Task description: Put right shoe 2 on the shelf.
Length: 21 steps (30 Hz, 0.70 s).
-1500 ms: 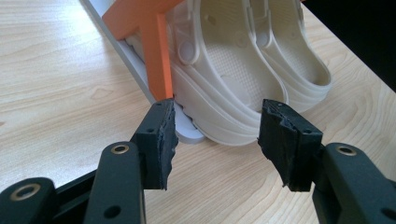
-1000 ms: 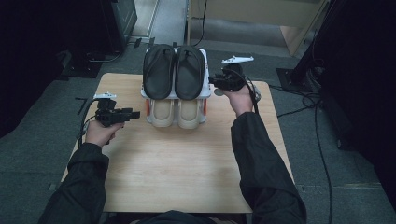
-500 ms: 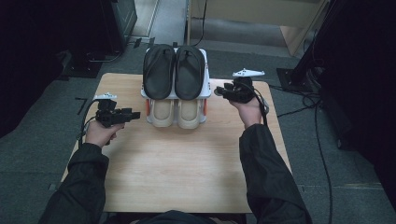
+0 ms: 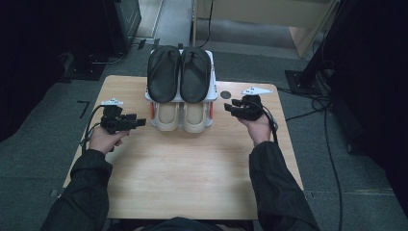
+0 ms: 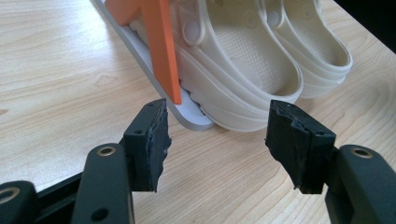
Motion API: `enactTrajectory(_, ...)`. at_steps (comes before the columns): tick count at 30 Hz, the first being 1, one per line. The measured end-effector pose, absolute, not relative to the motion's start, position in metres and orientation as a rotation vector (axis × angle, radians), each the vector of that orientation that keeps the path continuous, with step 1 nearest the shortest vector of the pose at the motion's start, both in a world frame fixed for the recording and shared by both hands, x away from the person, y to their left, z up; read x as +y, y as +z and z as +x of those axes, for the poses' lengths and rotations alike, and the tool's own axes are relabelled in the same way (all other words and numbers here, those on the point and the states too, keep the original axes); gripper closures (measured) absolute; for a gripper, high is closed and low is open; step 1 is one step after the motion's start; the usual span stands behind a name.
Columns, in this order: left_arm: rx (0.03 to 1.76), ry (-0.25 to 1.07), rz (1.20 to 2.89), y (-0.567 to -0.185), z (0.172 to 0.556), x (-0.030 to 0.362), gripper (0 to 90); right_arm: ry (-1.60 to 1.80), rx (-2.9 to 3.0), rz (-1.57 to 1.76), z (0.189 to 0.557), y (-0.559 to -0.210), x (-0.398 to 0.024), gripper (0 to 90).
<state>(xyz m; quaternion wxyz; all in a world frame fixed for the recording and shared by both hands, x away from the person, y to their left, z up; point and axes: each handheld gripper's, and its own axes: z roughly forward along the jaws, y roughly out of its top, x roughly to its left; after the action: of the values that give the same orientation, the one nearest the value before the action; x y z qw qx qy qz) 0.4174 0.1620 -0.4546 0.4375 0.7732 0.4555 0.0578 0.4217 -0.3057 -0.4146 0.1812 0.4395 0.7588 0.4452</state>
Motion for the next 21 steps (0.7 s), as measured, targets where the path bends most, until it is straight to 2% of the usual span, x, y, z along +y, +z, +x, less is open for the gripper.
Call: enactTrajectory(21,1.081,0.152,1.958,-0.459,0.398,0.147,34.7,1.266,2.205,1.243,0.368,-0.468,-0.319,51.9)
